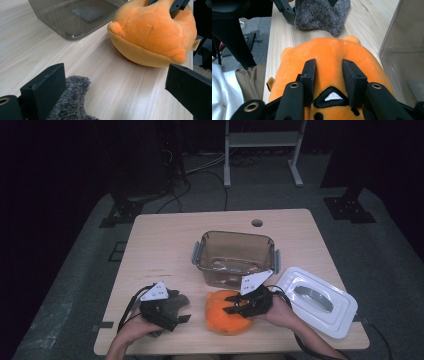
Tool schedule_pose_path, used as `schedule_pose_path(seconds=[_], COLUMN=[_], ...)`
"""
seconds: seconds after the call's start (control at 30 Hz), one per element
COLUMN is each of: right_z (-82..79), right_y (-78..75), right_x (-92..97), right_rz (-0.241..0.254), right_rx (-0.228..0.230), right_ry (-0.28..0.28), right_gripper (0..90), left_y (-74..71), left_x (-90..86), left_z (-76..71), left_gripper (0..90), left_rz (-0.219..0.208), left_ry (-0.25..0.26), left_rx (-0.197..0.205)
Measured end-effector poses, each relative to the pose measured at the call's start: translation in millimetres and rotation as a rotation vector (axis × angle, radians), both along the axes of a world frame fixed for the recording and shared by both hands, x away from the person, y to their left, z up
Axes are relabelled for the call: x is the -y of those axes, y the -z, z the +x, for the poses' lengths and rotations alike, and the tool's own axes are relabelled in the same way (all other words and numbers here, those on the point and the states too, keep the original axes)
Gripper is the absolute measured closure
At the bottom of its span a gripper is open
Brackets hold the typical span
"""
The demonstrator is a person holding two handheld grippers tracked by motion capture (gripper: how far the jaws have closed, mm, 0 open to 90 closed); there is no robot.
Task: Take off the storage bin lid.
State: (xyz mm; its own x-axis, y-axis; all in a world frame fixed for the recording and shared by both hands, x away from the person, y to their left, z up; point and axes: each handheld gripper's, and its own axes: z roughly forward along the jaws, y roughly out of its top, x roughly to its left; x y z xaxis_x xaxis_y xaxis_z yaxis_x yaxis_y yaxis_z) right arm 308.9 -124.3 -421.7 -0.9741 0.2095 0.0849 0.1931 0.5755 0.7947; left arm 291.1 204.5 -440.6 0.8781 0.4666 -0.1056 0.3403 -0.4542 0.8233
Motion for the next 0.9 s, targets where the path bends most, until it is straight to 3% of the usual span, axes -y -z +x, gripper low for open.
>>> schedule_pose_path(seconds=[0.43, 0.9], right_z=[-1.9, -5.7], right_y=[-8.5, -20.6], right_x=[1.3, 1.2], right_rz=[0.028, 0.013], right_rx=[-0.012, 0.000], right_ry=[0.036, -0.002], right_gripper=[71.1, 72.5], left_y=[-0.6, -1.1], left_x=[-2.9, -3.3], left_z=[0.3, 0.1], left_gripper=[2.4, 2.4], left_rz=[-0.004, -0.004], left_ry=[-0.008, -0.006], left_rx=[0.003, 0.006])
